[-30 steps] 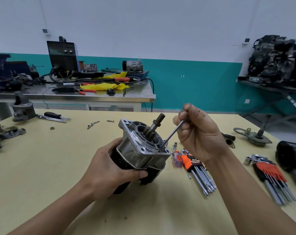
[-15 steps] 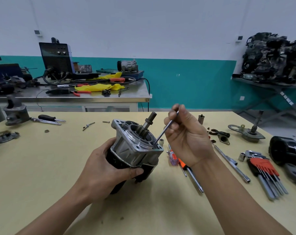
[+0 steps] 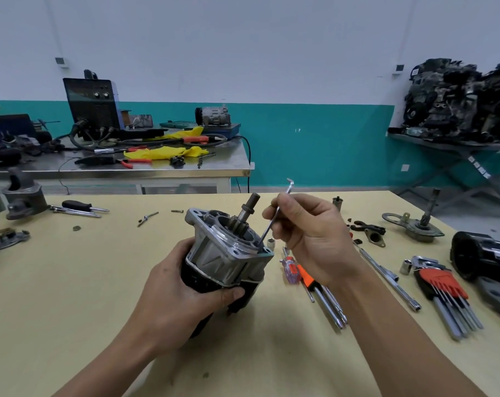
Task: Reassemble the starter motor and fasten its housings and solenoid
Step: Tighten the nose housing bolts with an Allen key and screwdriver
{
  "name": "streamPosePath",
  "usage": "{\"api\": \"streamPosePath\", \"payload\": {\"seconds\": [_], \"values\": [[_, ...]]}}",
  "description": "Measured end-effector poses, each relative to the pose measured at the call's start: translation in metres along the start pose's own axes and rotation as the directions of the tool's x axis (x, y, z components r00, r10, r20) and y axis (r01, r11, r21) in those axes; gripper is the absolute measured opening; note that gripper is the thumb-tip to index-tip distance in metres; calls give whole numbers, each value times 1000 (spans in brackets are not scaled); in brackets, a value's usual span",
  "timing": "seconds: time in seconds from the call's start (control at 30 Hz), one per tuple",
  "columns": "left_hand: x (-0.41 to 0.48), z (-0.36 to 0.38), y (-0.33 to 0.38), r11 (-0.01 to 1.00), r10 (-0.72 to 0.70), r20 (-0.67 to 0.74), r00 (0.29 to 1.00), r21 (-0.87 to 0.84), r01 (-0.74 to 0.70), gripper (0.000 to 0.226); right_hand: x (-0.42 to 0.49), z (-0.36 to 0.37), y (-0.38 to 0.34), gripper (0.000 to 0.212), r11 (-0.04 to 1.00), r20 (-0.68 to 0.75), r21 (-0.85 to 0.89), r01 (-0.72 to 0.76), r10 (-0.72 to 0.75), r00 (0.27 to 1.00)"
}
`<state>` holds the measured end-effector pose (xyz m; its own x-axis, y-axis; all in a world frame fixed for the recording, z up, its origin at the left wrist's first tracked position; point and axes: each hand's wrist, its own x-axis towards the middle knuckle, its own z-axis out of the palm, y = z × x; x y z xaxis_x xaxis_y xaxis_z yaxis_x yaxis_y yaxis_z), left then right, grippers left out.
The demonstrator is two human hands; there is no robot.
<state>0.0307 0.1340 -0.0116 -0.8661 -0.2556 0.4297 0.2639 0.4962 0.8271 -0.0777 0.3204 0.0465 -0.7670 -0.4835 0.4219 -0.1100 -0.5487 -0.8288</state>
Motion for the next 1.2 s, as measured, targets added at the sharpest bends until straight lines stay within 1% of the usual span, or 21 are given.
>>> {"api": "streamPosePath", "payload": {"seconds": [0.03,0.13,0.2,0.23,0.3,0.4,0.47,0.57,0.7,0.83,0.97,1.07,1.13,1.2], "values": [[0,0,0,1000,-8,-9,1000,12,8,77,1,-2,-3,13,998,-23,-35,45,-46,999],[-1,2,2,1000,-14,-17,1000,19,14,74,3,-9,-17,20,986,-109,1,169,-168,980],[-2,1,3,1000,-9,-3,1000,20,9,72,4,-4,-24,21,977,-135,-27,210,-212,968],[-2,0,4,1000,-8,5,1000,26,8,73,5,2,-24,21,975,-119,-58,215,-221,968],[-2,-1,6,999,-3,18,1000,36,3,76,9,17,-22,20,970,-43,-118,211,-217,975],[-1,-1,11,1000,0,13,1000,23,0,78,15,40,-23,20,967,76,-189,174,-162,984],[0,1,12,1000,19,-6,1000,17,-19,76,19,49,-25,20,953,123,-262,152,-123,985],[2,3,14,998,63,-39,997,23,-62,76,19,53,-27,22,921,144,-358,155,-110,983],[4,5,15,989,145,-26,989,9,-145,76,9,51,-30,22,910,150,-378,172,-123,981],[3,7,12,977,206,-1,978,52,-206,72,-5,46,-30,24,881,175,-411,234,-176,969],[-1,9,17,963,254,17,967,88,-254,71,-17,40,-28,23,897,158,-341,283,-242,957],[-1,10,19,959,245,46,968,132,-249,74,-25,32,-24,21,909,148,-273,316,-285,947],[-2,10,18,936,247,62,967,245,-254,74,-31,25,-22,20,920,136,-228,318,-293,946],[-2,9,15,848,301,83,950,432,-306,71,-39,17,-16,22,942,82,-193,275,-263,961]]}}
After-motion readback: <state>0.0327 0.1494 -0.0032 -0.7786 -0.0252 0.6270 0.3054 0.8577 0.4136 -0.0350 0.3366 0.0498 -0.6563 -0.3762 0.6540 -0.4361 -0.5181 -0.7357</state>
